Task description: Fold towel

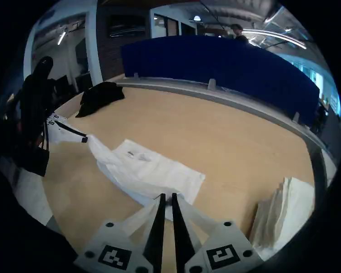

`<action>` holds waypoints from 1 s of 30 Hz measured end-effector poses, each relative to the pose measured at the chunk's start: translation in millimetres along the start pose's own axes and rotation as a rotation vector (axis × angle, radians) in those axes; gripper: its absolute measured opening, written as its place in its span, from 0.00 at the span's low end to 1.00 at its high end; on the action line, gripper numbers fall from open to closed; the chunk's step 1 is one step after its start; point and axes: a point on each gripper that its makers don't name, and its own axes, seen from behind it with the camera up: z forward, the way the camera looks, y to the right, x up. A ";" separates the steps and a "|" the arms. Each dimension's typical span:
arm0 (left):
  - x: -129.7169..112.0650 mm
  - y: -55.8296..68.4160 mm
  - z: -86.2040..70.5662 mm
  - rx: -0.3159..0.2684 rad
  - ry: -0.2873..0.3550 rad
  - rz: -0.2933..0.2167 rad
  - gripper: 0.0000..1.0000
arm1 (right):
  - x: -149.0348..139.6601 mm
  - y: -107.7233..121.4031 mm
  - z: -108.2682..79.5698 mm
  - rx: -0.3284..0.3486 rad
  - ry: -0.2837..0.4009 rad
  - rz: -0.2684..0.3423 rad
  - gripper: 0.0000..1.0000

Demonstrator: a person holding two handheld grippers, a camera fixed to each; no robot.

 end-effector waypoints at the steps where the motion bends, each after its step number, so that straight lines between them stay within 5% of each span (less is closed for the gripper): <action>1: 0.0 -1.2 2.5 0.002 -0.002 0.000 0.11 | 0.2 1.4 3.2 0.000 -0.001 0.002 0.10; 30: 1.2 -34.3 79.0 0.039 -0.046 0.013 0.12 | -13.0 38.9 72.2 -0.047 -0.061 0.027 0.10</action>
